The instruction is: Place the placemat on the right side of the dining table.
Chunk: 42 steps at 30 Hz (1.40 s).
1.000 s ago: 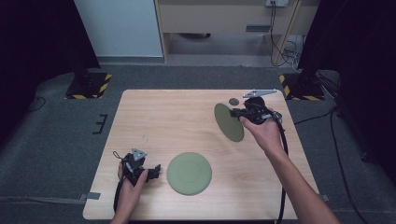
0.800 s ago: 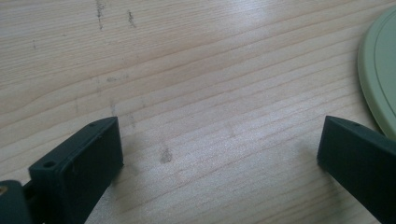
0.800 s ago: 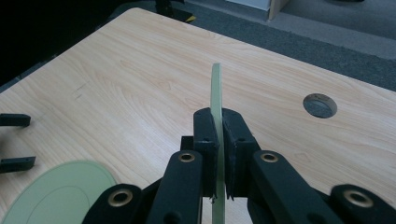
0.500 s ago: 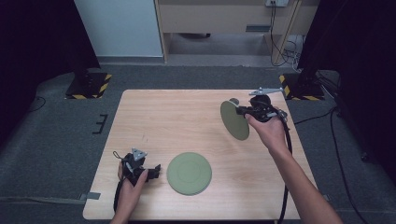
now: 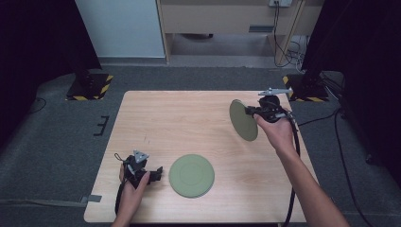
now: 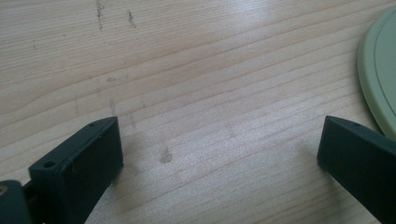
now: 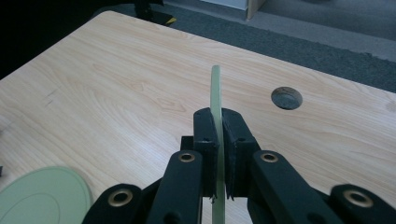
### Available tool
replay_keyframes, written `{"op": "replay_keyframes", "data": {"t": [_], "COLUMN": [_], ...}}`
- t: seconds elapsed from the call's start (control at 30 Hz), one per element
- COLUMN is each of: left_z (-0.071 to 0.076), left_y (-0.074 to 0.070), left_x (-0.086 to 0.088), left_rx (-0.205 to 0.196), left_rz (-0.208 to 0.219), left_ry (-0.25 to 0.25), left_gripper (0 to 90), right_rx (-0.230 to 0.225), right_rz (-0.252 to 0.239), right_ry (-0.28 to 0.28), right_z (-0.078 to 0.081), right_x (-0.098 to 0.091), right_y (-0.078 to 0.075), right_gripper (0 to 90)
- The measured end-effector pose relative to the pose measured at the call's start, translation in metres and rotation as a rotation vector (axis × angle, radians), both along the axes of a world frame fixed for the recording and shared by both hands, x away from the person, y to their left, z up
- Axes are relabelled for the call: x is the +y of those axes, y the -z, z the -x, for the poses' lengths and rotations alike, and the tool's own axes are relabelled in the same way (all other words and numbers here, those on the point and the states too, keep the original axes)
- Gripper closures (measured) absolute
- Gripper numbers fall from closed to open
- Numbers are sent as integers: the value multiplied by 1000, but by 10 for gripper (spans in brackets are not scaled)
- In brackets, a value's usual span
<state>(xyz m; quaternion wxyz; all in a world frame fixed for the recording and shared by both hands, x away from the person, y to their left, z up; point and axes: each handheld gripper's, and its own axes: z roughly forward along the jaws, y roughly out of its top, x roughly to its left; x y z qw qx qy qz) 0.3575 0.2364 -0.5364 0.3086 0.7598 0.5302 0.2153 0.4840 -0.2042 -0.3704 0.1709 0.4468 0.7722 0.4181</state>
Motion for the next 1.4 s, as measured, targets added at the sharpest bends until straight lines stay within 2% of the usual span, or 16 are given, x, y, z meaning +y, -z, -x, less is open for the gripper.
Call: {"op": "replay_keyframes", "data": {"t": [0.67,1.0,1.03,1.4], "left_z": [0,0,0,0], "left_y": [0,0,0,0], "left_x": [0,0,0,0], "left_rx": [0,0,0,0], "left_rz": [0,0,0,0], "left_ry": [0,0,0,0], "left_gripper": [0,0,0,0], "right_rx": [1,14,21,41], "right_rz": [9,11,-11,2], "right_ry": [65,89,93,109], "right_z": [-5,-7,-8,-10], "right_x": [-25,-31,-33,-38], "right_y": [3,11,14,26], "right_gripper": [859,859,859,859]}}
